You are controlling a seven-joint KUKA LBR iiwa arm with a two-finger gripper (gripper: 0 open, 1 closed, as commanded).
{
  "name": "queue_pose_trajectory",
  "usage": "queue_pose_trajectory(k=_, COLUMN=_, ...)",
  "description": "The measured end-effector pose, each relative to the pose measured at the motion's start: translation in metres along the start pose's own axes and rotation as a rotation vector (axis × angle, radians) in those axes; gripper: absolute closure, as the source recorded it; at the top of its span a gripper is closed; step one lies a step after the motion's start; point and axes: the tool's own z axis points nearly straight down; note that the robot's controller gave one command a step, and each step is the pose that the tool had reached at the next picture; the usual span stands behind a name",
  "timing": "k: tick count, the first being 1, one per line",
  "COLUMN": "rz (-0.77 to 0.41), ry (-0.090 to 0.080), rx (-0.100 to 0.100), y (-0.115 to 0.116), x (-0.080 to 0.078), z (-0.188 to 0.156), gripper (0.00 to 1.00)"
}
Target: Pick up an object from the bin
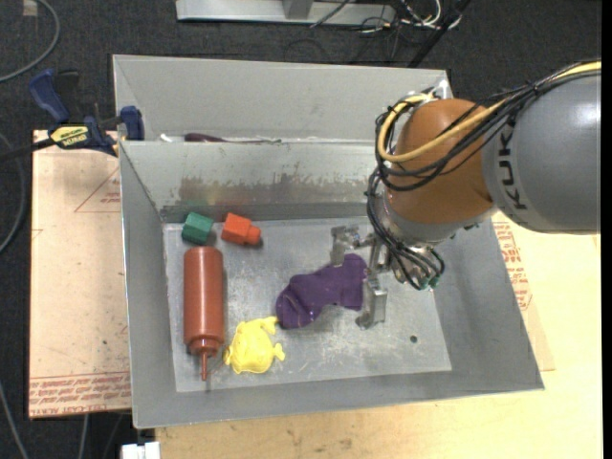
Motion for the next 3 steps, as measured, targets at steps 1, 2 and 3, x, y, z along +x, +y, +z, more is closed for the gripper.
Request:
queue_pose_trajectory(k=1, rz=-0.303, ry=-0.009, rx=0.005, y=-0.018, x=-0.031, z=0.046, gripper=0.0)
queue_pose_trajectory(k=2, rz=-0.377, ry=-0.002, rx=-0.001, y=-0.005, x=-0.031, z=0.08, gripper=1.0)
queue_pose_trajectory(k=3, rz=-0.377, ry=-0.002, rx=-0.001, y=-0.005, x=-0.031, z=0.08, gripper=1.0)
